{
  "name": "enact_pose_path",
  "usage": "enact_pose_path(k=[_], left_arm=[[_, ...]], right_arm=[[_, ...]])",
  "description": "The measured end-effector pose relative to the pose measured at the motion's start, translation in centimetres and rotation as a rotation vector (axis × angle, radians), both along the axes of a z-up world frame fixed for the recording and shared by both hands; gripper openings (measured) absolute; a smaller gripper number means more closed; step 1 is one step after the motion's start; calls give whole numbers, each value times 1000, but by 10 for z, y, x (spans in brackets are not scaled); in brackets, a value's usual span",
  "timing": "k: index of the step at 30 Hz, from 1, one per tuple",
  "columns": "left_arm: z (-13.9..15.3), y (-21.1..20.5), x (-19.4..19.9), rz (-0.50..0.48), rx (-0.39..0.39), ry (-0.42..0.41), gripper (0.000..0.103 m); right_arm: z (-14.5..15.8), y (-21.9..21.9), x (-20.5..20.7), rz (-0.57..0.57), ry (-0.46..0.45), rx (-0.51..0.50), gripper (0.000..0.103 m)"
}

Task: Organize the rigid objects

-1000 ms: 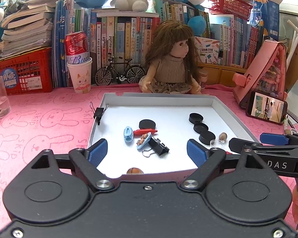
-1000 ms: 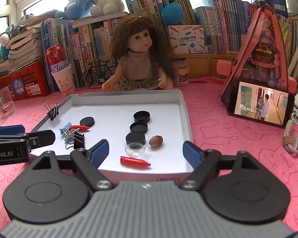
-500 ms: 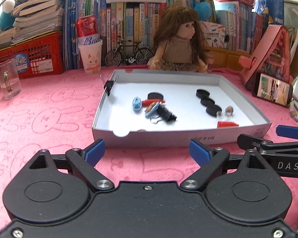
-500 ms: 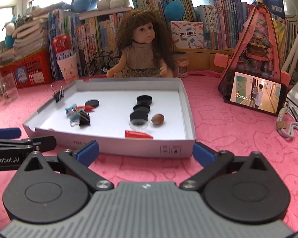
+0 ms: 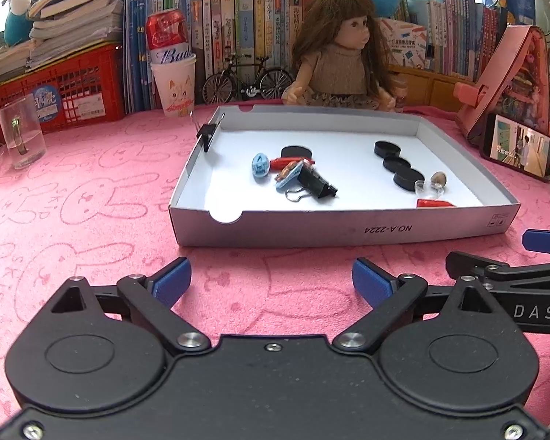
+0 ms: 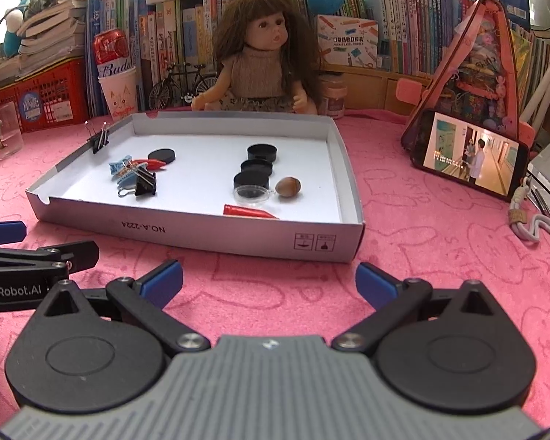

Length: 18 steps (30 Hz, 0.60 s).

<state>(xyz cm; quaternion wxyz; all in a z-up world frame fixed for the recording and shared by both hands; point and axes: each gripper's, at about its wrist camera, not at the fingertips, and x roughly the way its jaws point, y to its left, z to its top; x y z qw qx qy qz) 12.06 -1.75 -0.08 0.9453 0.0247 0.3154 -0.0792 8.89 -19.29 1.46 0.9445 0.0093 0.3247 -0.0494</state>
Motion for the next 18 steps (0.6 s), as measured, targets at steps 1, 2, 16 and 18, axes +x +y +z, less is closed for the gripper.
enact_pose_path(k=[1, 2, 16, 18], left_arm=[[-1, 1, 1, 6, 1, 6, 95], [-1, 1, 2, 11, -1, 11, 95], [-4, -1, 5, 6, 8, 31, 102], [-5, -1, 5, 7, 7, 32, 102]], right_arm=[[-1, -1, 1, -7, 8, 1, 103], [-2, -1, 2, -14, 17, 3, 103], [-6, -3, 5, -19, 50, 10, 103], [-6, -3, 5, -19, 50, 12, 103]])
